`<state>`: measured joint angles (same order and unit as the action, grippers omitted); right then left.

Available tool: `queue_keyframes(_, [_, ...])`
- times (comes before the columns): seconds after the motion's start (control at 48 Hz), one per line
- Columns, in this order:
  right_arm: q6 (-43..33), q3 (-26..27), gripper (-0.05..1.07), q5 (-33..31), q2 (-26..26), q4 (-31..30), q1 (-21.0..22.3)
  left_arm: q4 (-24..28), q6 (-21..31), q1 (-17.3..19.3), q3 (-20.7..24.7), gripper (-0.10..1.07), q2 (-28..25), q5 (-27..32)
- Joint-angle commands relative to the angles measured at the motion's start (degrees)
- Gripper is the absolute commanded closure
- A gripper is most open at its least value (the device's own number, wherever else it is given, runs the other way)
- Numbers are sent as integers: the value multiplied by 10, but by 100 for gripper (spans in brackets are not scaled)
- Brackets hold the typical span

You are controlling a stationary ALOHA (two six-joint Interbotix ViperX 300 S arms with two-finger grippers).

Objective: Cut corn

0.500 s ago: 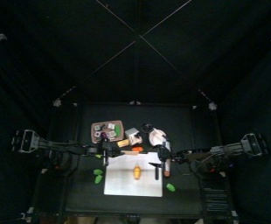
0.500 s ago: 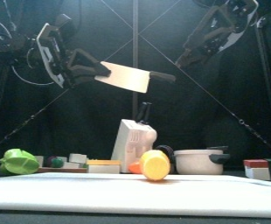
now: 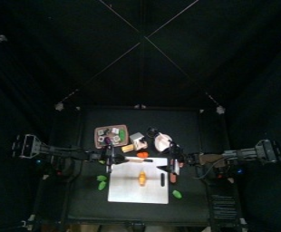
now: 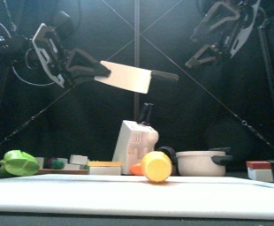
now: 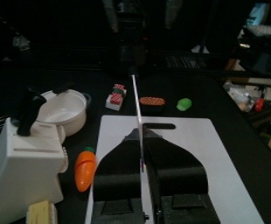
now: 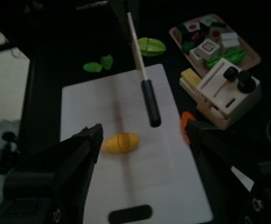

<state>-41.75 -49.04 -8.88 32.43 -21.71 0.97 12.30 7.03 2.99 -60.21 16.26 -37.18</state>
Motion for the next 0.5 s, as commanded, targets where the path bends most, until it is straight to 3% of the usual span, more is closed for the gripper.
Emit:
queue_keyframes(0.0, [1,3,-1,17,-10,-12,4,13,2,1,9,70,2,-8])
queue_keyframes(0.229, [-5,13,-1,20,-33,-86,2,5,1,1,11,70,1,-8])
queue_keyframes(0.479, [-6,23,-1,20,-35,-81,0,5,1,-6,10,70,1,-8])
